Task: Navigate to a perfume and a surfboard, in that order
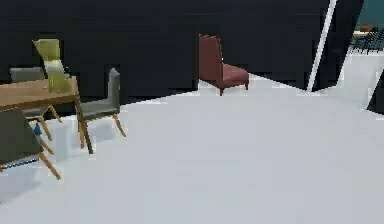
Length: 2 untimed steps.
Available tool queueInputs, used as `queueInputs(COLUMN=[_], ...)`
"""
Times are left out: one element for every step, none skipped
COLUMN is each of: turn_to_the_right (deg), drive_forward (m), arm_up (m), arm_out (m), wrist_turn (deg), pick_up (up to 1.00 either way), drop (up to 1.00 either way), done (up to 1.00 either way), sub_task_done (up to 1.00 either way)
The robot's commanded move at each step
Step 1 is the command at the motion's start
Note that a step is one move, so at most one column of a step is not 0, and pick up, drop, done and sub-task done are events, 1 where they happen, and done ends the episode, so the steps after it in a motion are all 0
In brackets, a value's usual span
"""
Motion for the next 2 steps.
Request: queueInputs(turn_to_the_right=[-33.0,0.0], drive_forward=[0.00,0.15], arm_up=[0.00,0.00], arm_out=[0.00,0.00], wrist_turn=[0.0,0.0], pick_up=[0.00,0.00], drop=[0.00,0.00], done=[0.00,0.00], sub_task_done=[0.00,0.00])
